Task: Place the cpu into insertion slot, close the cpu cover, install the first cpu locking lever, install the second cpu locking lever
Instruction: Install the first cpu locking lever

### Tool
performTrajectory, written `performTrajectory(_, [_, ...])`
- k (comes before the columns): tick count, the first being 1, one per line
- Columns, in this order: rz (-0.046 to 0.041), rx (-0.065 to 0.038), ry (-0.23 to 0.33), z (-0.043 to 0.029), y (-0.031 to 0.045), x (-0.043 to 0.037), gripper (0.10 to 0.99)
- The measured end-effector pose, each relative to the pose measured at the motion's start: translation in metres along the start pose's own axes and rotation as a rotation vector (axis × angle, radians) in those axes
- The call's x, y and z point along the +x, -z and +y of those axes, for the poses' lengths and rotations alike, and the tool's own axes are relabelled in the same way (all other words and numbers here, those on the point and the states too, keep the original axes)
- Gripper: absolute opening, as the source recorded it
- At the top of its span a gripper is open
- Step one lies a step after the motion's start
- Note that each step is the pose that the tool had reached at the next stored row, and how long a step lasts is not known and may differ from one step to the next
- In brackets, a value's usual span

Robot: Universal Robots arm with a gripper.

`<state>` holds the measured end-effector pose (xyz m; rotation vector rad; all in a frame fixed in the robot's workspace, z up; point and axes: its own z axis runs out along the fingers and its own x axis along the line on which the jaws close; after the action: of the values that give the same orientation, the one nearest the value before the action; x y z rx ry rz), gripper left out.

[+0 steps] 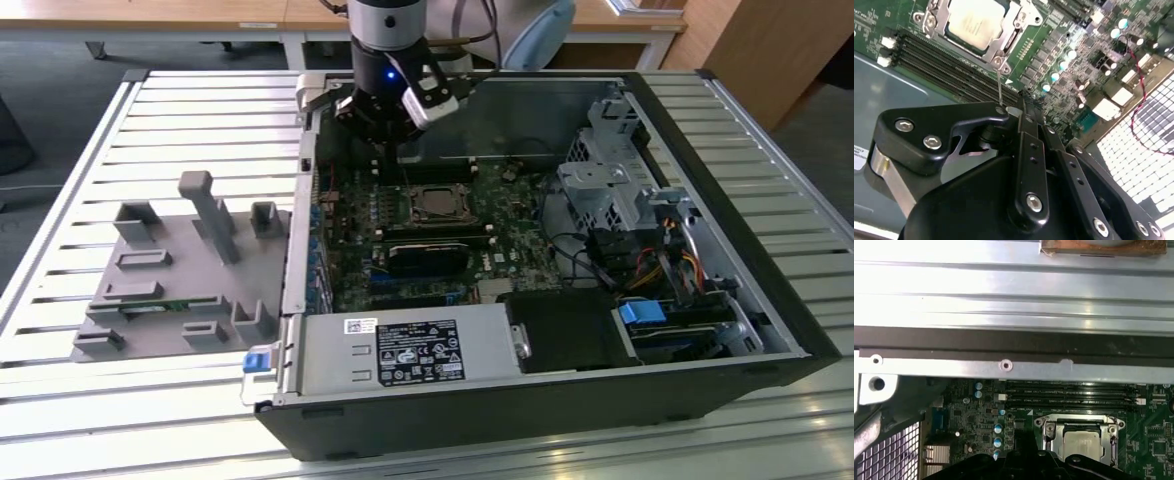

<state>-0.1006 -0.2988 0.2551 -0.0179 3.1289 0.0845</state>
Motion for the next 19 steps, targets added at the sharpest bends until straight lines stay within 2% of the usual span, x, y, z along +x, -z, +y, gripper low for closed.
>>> performTrajectory(4, [0.0000,0.000,0.000,0.0038,-0.0006,-0.0010,0.106])
performTrajectory(8, [0.0000,0.000,0.000,0.0048,-0.0012,-0.0071,0.106])
performTrajectory(12, [0.0000,0.000,0.000,0.0051,-0.0019,-0.0189,0.106])
performTrajectory(17, [0.0001,0.000,0.000,0.0059,-0.0035,-0.0387,0.106])
performTrajectory(19, [0.0000,-0.001,0.000,0.0058,-0.0041,-0.0415,0.106])
